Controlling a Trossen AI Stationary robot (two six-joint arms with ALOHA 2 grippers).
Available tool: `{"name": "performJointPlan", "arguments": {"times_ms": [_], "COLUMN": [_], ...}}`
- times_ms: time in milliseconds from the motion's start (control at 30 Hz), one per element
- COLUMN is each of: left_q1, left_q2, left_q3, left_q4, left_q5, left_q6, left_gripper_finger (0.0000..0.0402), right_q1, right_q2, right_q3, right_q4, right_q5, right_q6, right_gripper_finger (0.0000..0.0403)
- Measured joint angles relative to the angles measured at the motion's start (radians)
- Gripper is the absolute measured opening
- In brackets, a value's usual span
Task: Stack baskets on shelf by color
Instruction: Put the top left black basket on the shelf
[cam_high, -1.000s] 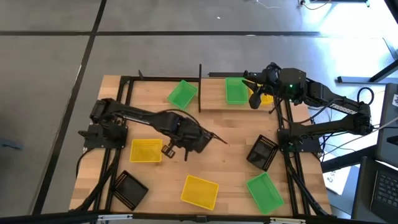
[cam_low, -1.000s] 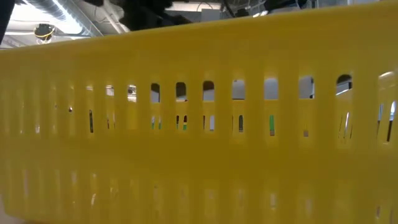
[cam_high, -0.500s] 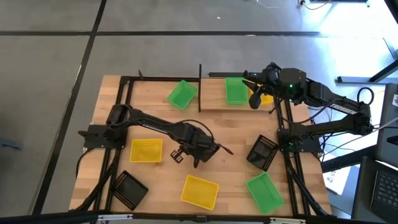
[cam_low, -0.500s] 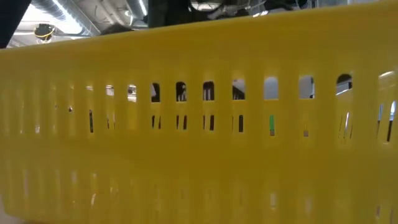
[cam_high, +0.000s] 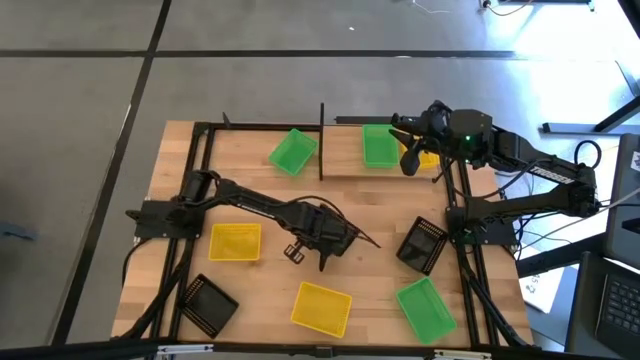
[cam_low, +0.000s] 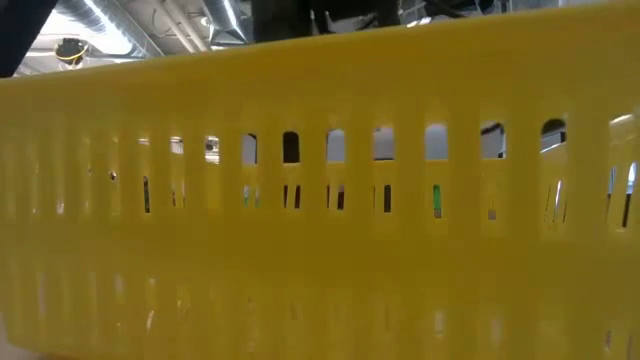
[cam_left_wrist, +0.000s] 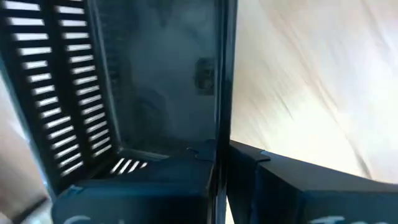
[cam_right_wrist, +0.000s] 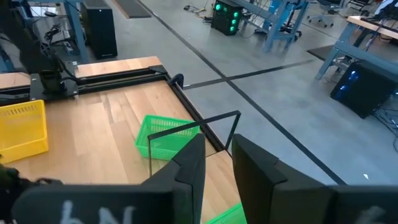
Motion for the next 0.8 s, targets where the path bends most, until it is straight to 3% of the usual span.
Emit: {"name": "performJointPlan", "arguments": {"times_ms": [433, 800], "left_q1": [0.001, -0.019], "left_q2": [-0.001, -0.058], "left_q3": [-0.002, 0.007], "left_q4": [0.026, 0.007], "left_q5": [-0.001, -0.045], "left_q6": [-0.002, -0.064], "left_gripper_finger": [0.0072, 0.0073], "right_q1": [0.000, 0.000], "right_q2": [0.000, 0.000], "right_q3": [0.000, 0.000], "right_q4": [-0.004, -0.023], "right_q5": [-0.067, -0.066], "right_q6": [-0.002, -0.002], "right_gripper_finger": [0.0078, 0.0078]}}
